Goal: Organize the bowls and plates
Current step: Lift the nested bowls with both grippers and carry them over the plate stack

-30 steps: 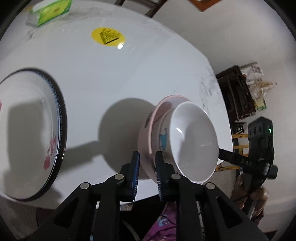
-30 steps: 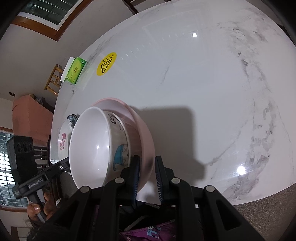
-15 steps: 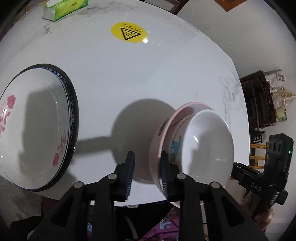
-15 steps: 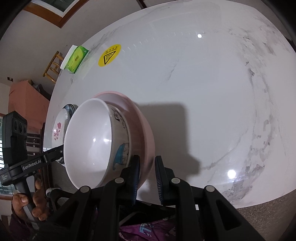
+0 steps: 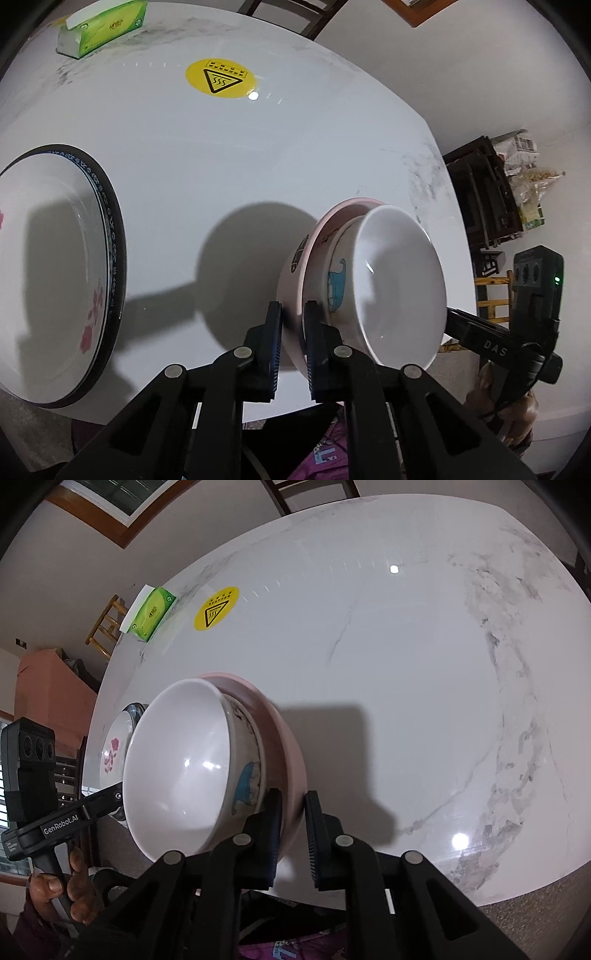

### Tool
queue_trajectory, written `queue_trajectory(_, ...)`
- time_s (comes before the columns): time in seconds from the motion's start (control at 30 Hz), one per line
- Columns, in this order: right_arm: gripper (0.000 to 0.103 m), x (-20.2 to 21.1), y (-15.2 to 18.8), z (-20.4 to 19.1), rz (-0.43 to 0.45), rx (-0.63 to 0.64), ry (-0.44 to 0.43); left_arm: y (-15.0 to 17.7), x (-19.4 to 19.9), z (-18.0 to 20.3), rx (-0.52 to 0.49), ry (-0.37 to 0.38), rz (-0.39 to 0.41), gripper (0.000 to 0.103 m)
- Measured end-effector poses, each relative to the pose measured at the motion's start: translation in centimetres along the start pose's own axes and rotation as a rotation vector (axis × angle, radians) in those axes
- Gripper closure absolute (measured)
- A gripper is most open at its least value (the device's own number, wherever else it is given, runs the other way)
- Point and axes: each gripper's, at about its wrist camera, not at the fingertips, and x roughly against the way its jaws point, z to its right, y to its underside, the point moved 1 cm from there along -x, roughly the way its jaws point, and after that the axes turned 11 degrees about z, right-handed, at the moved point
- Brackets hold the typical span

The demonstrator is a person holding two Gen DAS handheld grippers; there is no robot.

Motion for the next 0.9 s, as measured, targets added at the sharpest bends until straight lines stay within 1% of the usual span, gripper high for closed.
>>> queue_trajectory(0.1,0.091,0.2,0.2,0.0,0.005,0.009,0.006,0.1,0.0,0.2,-0.009,0.000,0.011,0.093)
queue_trajectory(0.2,0.091,0.3,0.3,-0.1,0.002,0.001,0.005,0.2,0.0,-0.1,0.009,0.007,0.008,0.093)
queue_trajectory(0.37,0.091,0.3,0.3,-0.5,-0.004,-0.007,0.001,0.2,0.4,-0.4,0.010,0.005,0.013,0.093)
queue_trajectory(0.7,0.091,0.1,-0.3,-2.1,-0.019,0.002,-0.009,0.0,1.5,-1.0,0.023,-0.010,0.037,0.094)
queue_trajectory(0.9,0.091,0.3,-0.8,-3.7,-0.015,0.021,-0.017,-0.4,2.9,-1.3,0.028,-0.018,0.070,0.094)
